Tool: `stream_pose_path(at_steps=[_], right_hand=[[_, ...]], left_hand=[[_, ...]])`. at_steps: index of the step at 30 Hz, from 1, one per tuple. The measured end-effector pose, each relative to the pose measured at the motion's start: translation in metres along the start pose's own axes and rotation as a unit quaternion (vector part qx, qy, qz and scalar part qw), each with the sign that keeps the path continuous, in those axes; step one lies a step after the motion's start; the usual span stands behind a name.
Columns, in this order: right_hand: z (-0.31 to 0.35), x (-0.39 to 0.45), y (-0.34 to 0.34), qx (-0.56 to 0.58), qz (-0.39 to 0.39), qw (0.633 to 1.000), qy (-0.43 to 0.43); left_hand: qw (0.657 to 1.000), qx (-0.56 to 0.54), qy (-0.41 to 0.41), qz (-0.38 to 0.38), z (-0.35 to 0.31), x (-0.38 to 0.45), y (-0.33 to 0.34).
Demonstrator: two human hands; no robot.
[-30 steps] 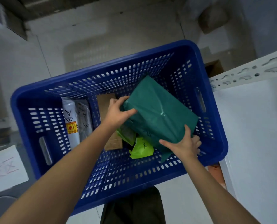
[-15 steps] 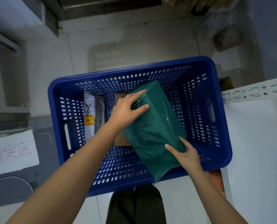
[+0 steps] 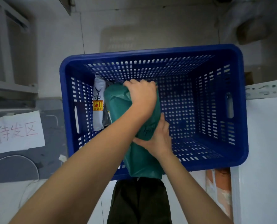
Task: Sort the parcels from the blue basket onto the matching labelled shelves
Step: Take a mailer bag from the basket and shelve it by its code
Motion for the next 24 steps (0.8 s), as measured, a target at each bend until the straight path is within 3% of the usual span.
stream_pose_path(at_steps=[2,7,13,15,17,19,21,22,24], right_hand=[[0.018,-0.005,0.004,-0.050,-0.001,0.999,-0.006],[0.027,-0.004,0.020,-0.052,0.042,0.998,0.002],[0.030,0.005,0.022,-0.050,0.022,0.998,-0.008],[0.025,0.007,0.023,-0.022,0.007,1.000,0.001],[0.016,0.012,0.022,0.015,0.001,1.000,0.010],[0.008,0.018,0.020,0.042,0.013,0.999,0.014],[-0.001,0.027,0.016,0.070,0.039,0.997,0.015],[-0.005,0.031,0.013,0.093,0.055,0.994,0.015],[-0.013,0.039,0.009,0.133,0.082,0.988,0.011]], left_hand=[[0.999,0.040,-0.007,0.005,-0.005,0.003,-0.001],[0.995,0.104,0.009,0.002,-0.003,0.002,-0.009],[0.995,0.100,0.016,0.026,-0.001,0.009,-0.005],[0.998,0.032,0.039,0.023,-0.002,0.014,-0.004],[0.993,-0.105,0.058,-0.012,0.005,0.018,-0.008],[0.969,-0.204,0.059,-0.128,0.035,0.019,-0.018],[0.934,-0.271,0.009,-0.232,0.081,0.016,-0.007],[0.913,-0.331,-0.045,-0.232,0.108,0.011,0.011],[0.849,-0.476,-0.184,-0.139,0.149,-0.005,0.067]])
Point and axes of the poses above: each hand's wrist, its own x-axis towards the middle knuckle, its own y-axis out of the palm, z = x × y, the point moved 4 cm from there along x, towards the middle knuckle, and after that the axes turned 3 degrees about y, right-handed, at the moved point
